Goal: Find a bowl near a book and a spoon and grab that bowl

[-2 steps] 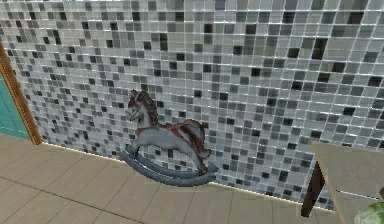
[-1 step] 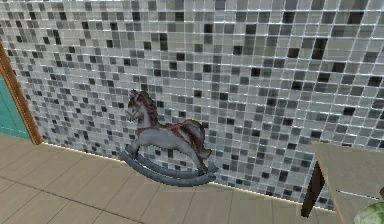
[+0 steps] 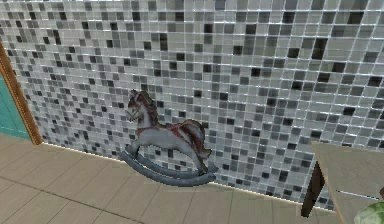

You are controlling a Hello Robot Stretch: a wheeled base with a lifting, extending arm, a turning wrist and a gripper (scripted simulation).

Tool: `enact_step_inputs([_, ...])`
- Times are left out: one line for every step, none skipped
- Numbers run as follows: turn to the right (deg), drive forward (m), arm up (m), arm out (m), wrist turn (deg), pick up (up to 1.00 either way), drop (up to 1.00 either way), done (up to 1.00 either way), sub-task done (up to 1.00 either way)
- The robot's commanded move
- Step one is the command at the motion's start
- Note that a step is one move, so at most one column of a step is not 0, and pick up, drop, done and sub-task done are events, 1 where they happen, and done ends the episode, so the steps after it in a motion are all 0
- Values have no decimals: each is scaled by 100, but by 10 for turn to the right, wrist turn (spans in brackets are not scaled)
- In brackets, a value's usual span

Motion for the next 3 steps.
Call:
enact_step_inputs([0,0,0,0,0,100,0,0,0])
enact_step_inputs([0,0,10,0,0,0,0,0,0])
enact_step_inputs([0,0,0,0,0,0,0,100,0])
